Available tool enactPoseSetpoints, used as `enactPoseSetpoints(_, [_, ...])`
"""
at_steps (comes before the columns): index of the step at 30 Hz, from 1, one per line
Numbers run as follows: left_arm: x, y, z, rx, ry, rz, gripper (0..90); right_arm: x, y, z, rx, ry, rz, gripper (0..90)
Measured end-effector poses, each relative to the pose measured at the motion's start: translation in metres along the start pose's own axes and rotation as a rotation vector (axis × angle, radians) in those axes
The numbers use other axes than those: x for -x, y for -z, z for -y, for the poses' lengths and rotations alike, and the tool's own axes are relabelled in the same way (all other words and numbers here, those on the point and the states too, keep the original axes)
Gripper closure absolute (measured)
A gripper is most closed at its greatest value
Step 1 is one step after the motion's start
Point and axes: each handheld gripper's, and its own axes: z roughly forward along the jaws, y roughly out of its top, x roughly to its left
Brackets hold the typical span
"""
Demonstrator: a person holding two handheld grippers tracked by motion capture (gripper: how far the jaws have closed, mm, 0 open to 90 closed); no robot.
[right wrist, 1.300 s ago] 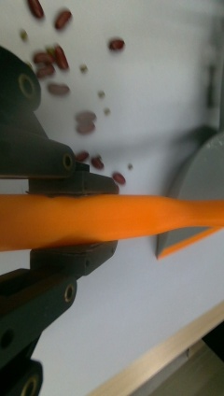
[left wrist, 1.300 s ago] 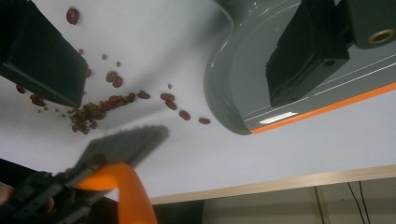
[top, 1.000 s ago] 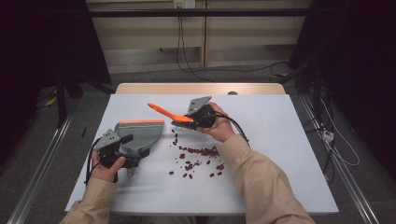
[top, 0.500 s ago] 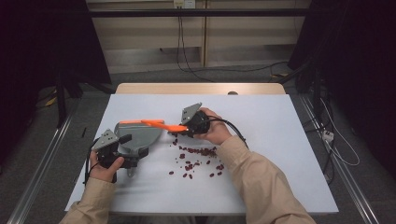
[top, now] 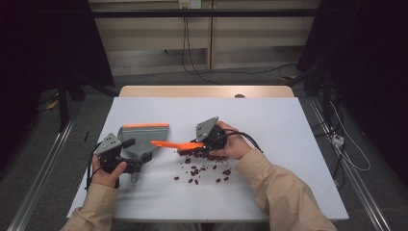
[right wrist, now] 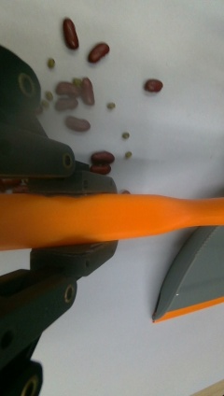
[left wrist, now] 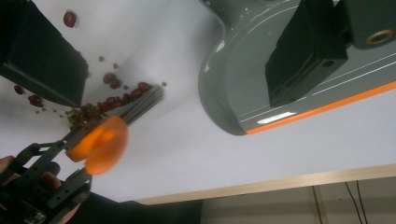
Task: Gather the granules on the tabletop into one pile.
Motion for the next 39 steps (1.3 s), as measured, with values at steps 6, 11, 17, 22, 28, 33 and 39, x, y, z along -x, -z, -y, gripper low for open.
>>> enactPoseSetpoints(6, [-0.003,0.005,0.005,-0.012,-0.008,-0.007,5.6,-0.011,0.007,0.002,-0.003,0.011,-0.028,71.2])
enactPoseSetpoints(11, [-0.006,0.011,0.009,-0.008,-0.004,-0.017,5.5,-0.014,0.014,0.002,0.007,-0.005,-0.022,71.5])
enactPoseSetpoints(17, [-0.005,0.011,0.011,-0.014,-0.01,-0.011,5.5,0.003,0.016,-0.003,0.068,-0.052,0.054,71.5])
enactPoseSetpoints(22, [-0.003,0.009,0.011,-0.02,-0.013,0.001,5.4,0.018,-0.004,-0.017,0.038,-0.048,0.087,71.5])
enactPoseSetpoints(28, [-0.004,0.01,0.012,-0.018,-0.015,0.012,5.4,0.024,-0.031,-0.027,0.022,-0.081,0.003,71.4])
enactPoseSetpoints(33, [-0.004,0.01,0.014,-0.024,-0.015,0.011,5.5,0.015,-0.024,-0.025,0.007,-0.051,-0.042,71.4])
enactPoseSetpoints(39, [-0.003,0.008,0.014,-0.028,-0.02,0.009,5.5,-0.003,-0.011,-0.016,0.028,-0.02,-0.074,71.3])
